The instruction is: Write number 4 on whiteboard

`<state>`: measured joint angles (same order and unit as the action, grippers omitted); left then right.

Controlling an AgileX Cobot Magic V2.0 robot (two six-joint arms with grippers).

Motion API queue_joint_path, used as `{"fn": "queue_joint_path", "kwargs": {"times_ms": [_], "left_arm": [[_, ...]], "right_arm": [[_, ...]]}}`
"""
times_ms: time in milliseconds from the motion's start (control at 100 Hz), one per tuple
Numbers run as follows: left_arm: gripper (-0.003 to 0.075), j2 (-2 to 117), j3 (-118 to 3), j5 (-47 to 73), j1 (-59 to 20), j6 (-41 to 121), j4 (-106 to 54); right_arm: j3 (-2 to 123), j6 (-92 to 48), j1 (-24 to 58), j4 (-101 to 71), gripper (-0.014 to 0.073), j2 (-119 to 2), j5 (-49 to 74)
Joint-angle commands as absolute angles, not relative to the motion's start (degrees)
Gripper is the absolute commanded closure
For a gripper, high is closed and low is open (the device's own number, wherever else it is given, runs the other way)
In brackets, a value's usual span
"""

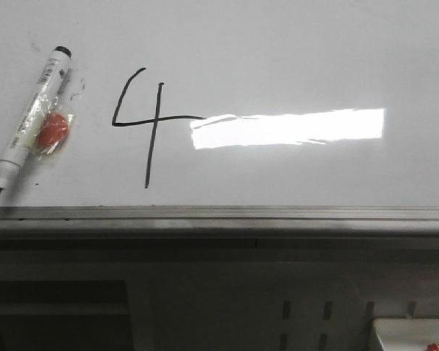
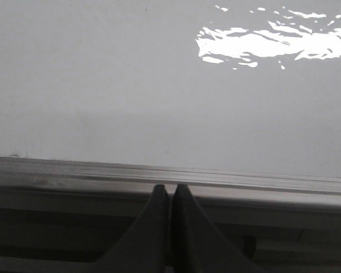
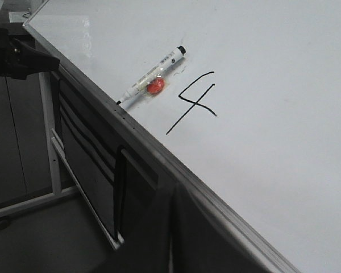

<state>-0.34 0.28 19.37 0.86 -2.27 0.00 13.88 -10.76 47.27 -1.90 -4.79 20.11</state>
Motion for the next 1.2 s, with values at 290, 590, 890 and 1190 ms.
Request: {"fn": "queue_joint_path", "kwargs": {"times_ms": [290,590,890,1190], "left_arm": [[0.0741,-1.79,2.16,16.84,0.97,-2.8,0.0],[0.0741,-1.79,2.16,16.84,0.97,-2.8,0.0],[0.0741,-1.79,2.16,16.84,0.97,-2.8,0.0],[0.0741,-1.79,2.16,16.84,0.97,-2.8,0.0]], "right_arm": [[15.3,-11.06,47.0,-1.4,0.0658,-5.16,15.93],[15.3,-11.06,44.73,0.0,0.0658,-5.16,14.95],[7.6,-10.2,17.0,-1.45,0.0658,-5.16,0.0],[-2.04,-7.56,1.13,-1.87,0.0658,-1.57,-4.56]]}}
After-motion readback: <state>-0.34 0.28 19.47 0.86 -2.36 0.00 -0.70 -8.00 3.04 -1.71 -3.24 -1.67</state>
